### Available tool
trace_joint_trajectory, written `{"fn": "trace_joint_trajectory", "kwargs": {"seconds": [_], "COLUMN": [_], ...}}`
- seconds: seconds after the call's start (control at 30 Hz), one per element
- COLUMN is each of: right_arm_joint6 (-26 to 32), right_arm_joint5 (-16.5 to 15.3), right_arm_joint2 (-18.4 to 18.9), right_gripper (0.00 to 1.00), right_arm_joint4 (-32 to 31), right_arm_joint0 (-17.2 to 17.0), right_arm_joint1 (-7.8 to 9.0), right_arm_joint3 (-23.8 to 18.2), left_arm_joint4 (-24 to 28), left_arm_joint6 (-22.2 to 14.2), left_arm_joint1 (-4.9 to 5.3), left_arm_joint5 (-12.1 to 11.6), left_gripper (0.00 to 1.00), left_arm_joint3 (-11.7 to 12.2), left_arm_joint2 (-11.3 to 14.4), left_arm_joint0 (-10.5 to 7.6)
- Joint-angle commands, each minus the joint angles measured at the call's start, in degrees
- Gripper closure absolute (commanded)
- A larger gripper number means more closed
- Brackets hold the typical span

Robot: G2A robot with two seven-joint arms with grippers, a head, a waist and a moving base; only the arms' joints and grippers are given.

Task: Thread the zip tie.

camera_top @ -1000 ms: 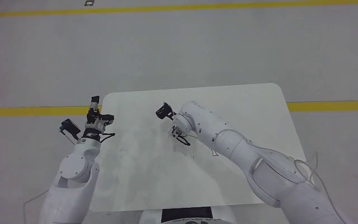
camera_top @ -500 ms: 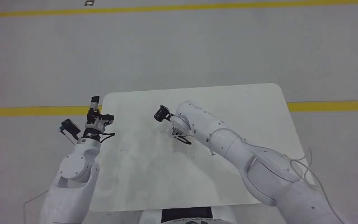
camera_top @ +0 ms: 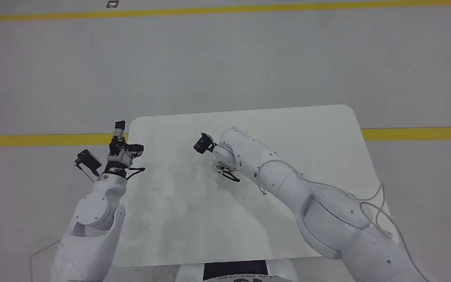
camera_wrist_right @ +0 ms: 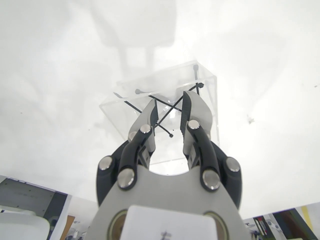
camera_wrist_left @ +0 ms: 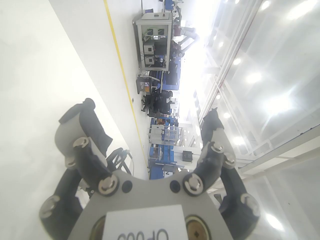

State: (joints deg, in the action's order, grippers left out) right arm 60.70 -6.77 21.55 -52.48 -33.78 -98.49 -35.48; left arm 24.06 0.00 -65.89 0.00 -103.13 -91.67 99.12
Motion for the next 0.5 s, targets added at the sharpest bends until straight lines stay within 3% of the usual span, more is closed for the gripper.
{"fn": "trace_joint_trajectory", "kwargs": {"seconds": [0.0,0.47], "right_arm_joint6": [-0.3,-1.2], "right_arm_joint5": [0.0,-0.8], "right_arm_joint2": [0.2,1.6], "right_gripper": [0.86,0.85], "right_arm_joint4": [0.2,0.3], "right_arm_joint0": [0.1,0.3], "right_arm_joint1": [-0.34,-1.84], "right_arm_joint3": [0.8,3.6], "left_arm_joint4": [0.0,0.0], "left_arm_joint6": [0.0,0.0], "left_arm_joint1": [0.0,0.0], "left_arm_joint5": [0.0,0.0], "left_gripper": [0.0,0.0], "left_arm_joint3": [0.0,0.0], "left_arm_joint2": [0.0,0.0], "left_arm_joint0": [0.0,0.0]}}
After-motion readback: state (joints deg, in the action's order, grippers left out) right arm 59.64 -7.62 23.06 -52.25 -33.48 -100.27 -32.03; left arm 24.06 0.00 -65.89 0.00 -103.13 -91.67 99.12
